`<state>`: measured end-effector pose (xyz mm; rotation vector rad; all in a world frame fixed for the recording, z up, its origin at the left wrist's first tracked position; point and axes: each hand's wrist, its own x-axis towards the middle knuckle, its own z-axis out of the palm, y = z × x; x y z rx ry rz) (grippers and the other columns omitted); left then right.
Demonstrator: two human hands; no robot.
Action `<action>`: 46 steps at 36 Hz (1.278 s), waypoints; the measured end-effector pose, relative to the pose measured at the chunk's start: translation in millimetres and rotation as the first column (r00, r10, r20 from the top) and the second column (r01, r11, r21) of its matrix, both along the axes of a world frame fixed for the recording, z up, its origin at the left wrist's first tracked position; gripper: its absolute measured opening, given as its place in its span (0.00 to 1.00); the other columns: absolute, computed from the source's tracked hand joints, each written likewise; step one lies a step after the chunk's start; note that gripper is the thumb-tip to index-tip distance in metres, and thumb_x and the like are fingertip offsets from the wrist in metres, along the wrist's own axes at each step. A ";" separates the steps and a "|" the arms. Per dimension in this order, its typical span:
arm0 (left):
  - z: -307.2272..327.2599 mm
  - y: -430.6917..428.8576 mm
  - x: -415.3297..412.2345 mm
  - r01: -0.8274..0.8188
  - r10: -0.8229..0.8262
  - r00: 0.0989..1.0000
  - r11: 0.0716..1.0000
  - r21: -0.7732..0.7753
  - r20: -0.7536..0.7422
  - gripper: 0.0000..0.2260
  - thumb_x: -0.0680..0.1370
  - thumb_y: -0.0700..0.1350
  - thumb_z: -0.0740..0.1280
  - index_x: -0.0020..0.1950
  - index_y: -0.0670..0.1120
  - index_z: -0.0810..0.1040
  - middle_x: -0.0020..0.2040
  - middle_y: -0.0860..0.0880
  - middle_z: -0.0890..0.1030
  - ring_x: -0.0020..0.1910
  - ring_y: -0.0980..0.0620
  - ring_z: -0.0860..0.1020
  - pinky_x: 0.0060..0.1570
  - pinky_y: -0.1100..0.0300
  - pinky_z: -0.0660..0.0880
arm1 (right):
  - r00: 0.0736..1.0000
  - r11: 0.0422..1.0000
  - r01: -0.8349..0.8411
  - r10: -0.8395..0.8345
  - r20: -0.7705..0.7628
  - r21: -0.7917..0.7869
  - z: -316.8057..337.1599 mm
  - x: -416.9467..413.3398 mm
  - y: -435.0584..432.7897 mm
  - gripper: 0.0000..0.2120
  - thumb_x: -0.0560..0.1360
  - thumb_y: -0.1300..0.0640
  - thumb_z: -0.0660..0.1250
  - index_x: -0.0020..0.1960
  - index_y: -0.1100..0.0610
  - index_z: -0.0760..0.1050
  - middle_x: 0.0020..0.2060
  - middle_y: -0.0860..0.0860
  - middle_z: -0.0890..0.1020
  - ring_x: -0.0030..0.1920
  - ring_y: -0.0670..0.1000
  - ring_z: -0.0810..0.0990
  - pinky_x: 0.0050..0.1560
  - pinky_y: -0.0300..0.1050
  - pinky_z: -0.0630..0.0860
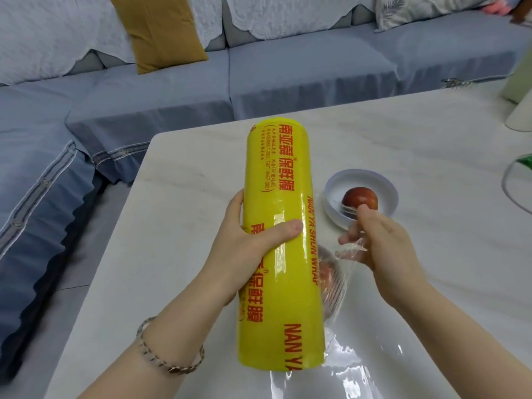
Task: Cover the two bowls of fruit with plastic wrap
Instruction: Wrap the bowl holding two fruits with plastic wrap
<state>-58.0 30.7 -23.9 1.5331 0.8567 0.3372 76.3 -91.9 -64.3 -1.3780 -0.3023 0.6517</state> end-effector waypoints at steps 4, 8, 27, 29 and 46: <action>7.2 2.0 -4.2 0.010 -0.008 1.000 0.998 0.065 -0.028 0.46 0.57 0.58 0.77 0.71 0.62 0.59 0.56 0.55 0.79 0.47 0.50 0.83 0.44 0.51 0.81 | 0.990 0.994 0.109 -0.110 0.087 0.012 -10.3 -0.7 -7.4 0.19 0.79 0.55 0.56 0.30 0.56 0.60 0.20 0.48 0.62 0.17 0.47 0.64 0.19 0.36 0.62; 9.1 -1.9 -9.5 0.015 0.020 0.986 0.979 0.203 -0.167 0.54 0.54 0.63 0.73 0.72 0.68 0.44 0.58 0.61 0.71 0.52 0.53 0.78 0.52 0.48 0.78 | 0.974 0.984 0.172 -0.163 0.156 -0.045 -18.7 4.8 -17.3 0.19 0.79 0.53 0.58 0.30 0.53 0.61 0.20 0.45 0.60 0.19 0.46 0.58 0.20 0.35 0.56; -5.7 0.3 -12.5 0.215 0.163 0.760 0.850 0.480 -0.629 0.51 0.65 0.67 0.69 0.66 0.70 0.28 0.59 0.43 0.67 0.52 0.40 0.75 0.51 0.49 0.73 | 0.956 0.901 0.204 -0.099 0.277 -0.382 -74.5 -16.4 -28.8 0.20 0.78 0.51 0.58 0.37 0.66 0.62 0.30 0.56 0.65 0.31 0.52 0.64 0.34 0.47 0.63; -8.0 0.0 -10.9 0.227 0.159 0.752 0.849 0.478 -0.640 0.51 0.65 0.67 0.70 0.67 0.70 0.29 0.59 0.43 0.67 0.52 0.40 0.75 0.52 0.49 0.73 | 0.966 0.895 0.196 -0.106 0.234 -0.401 -80.9 -18.6 -28.4 0.20 0.78 0.51 0.58 0.36 0.65 0.62 0.30 0.56 0.65 0.32 0.53 0.64 0.34 0.46 0.64; -16.0 -3.0 -6.5 0.252 0.193 0.710 0.828 0.500 -0.677 0.51 0.65 0.68 0.68 0.69 0.66 0.30 0.60 0.42 0.66 0.55 0.39 0.73 0.48 0.52 0.70 | 0.981 0.960 0.183 -0.163 0.109 -0.212 -99.2 -39.0 -17.7 0.08 0.70 0.47 0.65 0.48 0.46 0.78 0.47 0.54 0.81 0.48 0.59 0.79 0.54 0.63 0.76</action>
